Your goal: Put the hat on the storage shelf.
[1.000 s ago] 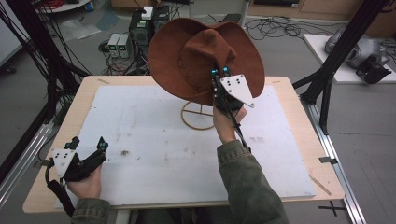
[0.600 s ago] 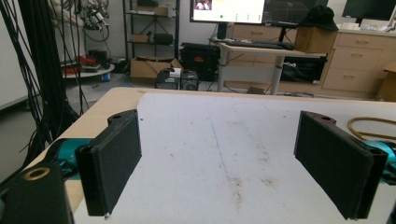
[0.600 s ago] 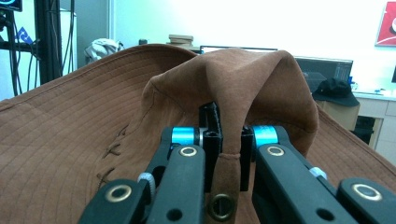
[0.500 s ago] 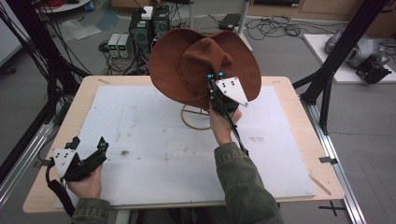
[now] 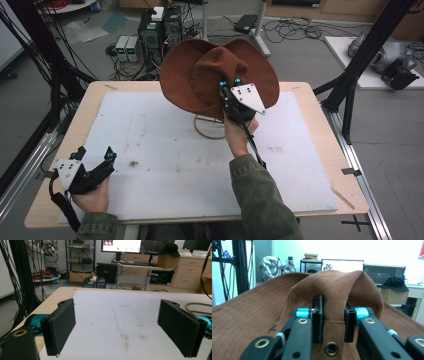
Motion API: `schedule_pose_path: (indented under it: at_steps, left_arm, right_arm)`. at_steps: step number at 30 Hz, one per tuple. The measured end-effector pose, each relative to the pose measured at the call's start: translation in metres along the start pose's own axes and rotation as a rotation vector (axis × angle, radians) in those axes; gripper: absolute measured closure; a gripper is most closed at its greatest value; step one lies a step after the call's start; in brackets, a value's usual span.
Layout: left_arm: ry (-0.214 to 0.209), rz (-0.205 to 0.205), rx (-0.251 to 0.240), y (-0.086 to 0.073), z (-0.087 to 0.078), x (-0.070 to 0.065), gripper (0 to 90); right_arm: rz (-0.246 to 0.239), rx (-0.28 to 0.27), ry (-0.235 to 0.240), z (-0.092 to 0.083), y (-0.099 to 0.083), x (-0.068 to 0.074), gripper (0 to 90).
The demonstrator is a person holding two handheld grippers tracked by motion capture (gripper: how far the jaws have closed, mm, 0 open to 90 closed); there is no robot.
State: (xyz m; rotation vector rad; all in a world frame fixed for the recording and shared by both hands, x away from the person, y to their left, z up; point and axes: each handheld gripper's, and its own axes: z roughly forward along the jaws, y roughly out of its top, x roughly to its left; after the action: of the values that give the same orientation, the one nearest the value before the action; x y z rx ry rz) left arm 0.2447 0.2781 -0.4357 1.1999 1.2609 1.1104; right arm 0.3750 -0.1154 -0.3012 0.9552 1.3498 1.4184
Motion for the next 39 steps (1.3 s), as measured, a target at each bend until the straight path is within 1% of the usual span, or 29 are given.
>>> schedule_pose_path:
  at_steps: [1,2,3,4,5,6,7,8,9,10,11,12,17,20,21,25,26,27,28,29,30,31,33,34,35,36,37,38,39]
  left_arm:
    - [0.0,-0.001,0.0,0.0,0.0,0.0,15.2]
    - [0.0,-0.002,0.0,0.0,0.0,0.0,15.2]
    - [0.0,0.0,0.0,0.0,0.0,0.0,15.2]
    - [0.0,0.0,0.002,0.0,0.0,0.0,15.2]
    - [0.0,0.0,0.002,0.0,0.0,0.0,15.2]
    - [0.0,0.001,0.002,0.0,0.0,0.0,15.2]
    - [0.0,-0.001,0.001,0.0,0.0,0.0,15.2]
    - [0.0,-0.001,0.001,0.0,0.0,0.0,15.3]
    - [-0.001,0.0,0.001,0.0,0.0,0.0,15.3]
    - [-0.001,-0.002,0.0,0.0,0.0,0.0,15.3]
    - [-0.001,-0.001,0.001,0.0,0.0,0.0,15.3]
    - [-0.002,0.0,0.002,0.0,0.0,0.0,15.3]
    - [0.001,-0.003,-0.001,0.0,0.0,0.0,15.3]
    - [0.001,-0.003,-0.001,0.0,0.0,0.0,15.3]
    - [0.001,-0.002,-0.001,0.001,-0.001,0.0,15.3]
    - [-0.001,-0.002,-0.004,0.001,-0.001,0.0,15.3]
    - [-0.001,-0.002,-0.005,0.001,-0.001,-0.001,15.3]
    - [0.001,0.0,-0.003,0.001,-0.001,-0.001,15.3]
    - [0.002,0.0,-0.005,0.001,-0.002,-0.001,15.3]
    - [0.002,0.0,-0.006,0.002,-0.002,-0.001,15.3]
    - [0.002,-0.001,-0.009,0.002,-0.002,-0.001,15.3]
    - [0.004,0.002,-0.008,0.002,-0.002,-0.001,15.3]
    - [0.005,0.003,-0.01,0.002,-0.002,-0.001,15.3]
    - [0.004,0.003,-0.009,0.002,-0.002,-0.001,15.3]
    - [0.004,0.005,-0.01,0.002,-0.002,-0.001,15.3]
    - [0.006,0.005,-0.011,0.002,-0.003,-0.001,15.3]
    - [0.006,0.005,-0.01,0.002,-0.003,-0.001,15.3]
    - [0.007,0.004,-0.013,0.002,-0.003,-0.002,15.3]
    - [0.007,0.004,-0.013,0.003,-0.003,-0.002,15.3]
  right_arm:
    - [0.0,-0.004,-0.003,0.0,0.0,0.0,68.6]
    - [-0.006,-0.007,-0.006,-0.001,0.001,0.001,60.7]
    - [-0.008,-0.008,-0.005,-0.001,0.001,0.001,56.8]
    - [-0.008,-0.008,-0.005,-0.001,0.001,0.001,56.8]
    - [-0.019,-0.012,-0.021,-0.002,0.001,0.001,44.3]
    - [-0.019,-0.012,-0.021,-0.002,0.001,0.001,44.3]
    - [-0.023,-0.006,-0.023,-0.003,0.002,0.0,37.4]
    - [-0.023,-0.006,-0.023,-0.003,0.002,0.0,37.4]
    - [-0.024,-0.001,-0.03,-0.004,0.002,-0.001,31.9]
    - [-0.024,-0.001,-0.03,-0.004,0.002,-0.001,31.9]
    - [-0.025,-0.001,-0.031,-0.005,0.003,-0.002,27.1]
    - [-0.025,-0.001,-0.031,-0.005,0.003,-0.002,27.1]
    - [-0.014,-0.025,-0.016,-0.011,0.008,-0.007,17.6]
    - [-0.017,-0.033,-0.021,-0.014,0.011,-0.008,16.3]
    - [-0.016,-0.04,-0.028,-0.019,0.014,-0.012,14.0]
    - [-0.005,-0.039,-0.035,-0.025,0.019,-0.018,12.3]
    - [-0.005,-0.029,-0.048,-0.031,0.022,-0.024,11.9]
    - [-0.005,-0.029,-0.048,-0.031,0.022,-0.024,11.9]
    - [-0.007,-0.035,-0.062,-0.035,0.023,-0.028,11.9]
    - [-0.02,-0.037,-0.087,-0.044,0.023,-0.035,11.4]
    - [-0.02,-0.037,-0.087,-0.044,0.023,-0.035,11.4]
    - [-0.021,-0.021,-0.107,-0.056,0.022,-0.047,11.4]
    - [-0.016,-0.015,-0.113,-0.059,0.021,-0.05,11.3]
    - [0.0,0.008,-0.141,-0.074,0.018,-0.067,11.3]
    - [-0.003,0.014,-0.154,-0.078,0.016,-0.073,11.3]
    - [-0.003,0.014,-0.154,-0.078,0.016,-0.073,11.3]
    - [-0.009,0.02,-0.172,-0.084,0.014,-0.08,11.3]
    - [-0.012,0.041,-0.194,-0.095,0.009,-0.092,11.3]
    - [-0.006,0.052,-0.206,-0.099,0.006,-0.098,11.4]
